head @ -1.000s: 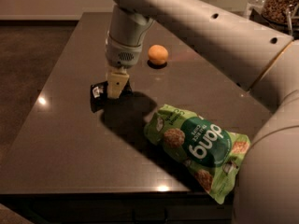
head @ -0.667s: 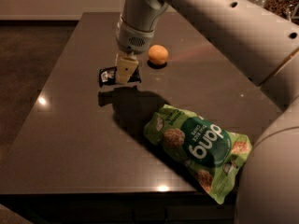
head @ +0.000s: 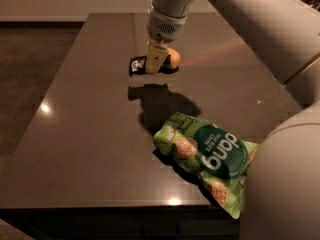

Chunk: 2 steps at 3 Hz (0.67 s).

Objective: Move rxbar chocolate near orange

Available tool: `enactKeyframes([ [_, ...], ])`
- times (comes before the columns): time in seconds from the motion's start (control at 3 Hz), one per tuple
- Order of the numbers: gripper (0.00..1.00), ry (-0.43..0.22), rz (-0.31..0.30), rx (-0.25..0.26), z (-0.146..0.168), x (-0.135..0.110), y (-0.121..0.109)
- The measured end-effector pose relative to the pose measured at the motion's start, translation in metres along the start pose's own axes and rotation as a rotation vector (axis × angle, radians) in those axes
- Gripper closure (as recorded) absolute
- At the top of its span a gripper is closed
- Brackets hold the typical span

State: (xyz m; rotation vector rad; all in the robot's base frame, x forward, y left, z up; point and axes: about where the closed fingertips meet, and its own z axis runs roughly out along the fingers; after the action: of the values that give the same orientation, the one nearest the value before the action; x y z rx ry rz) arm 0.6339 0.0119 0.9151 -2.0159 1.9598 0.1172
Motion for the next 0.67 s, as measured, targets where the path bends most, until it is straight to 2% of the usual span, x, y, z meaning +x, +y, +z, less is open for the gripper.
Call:
enactKeyframes([
  [0.67, 1.0, 0.11, 0.088, 0.04, 0.005, 0.062, -0.034],
])
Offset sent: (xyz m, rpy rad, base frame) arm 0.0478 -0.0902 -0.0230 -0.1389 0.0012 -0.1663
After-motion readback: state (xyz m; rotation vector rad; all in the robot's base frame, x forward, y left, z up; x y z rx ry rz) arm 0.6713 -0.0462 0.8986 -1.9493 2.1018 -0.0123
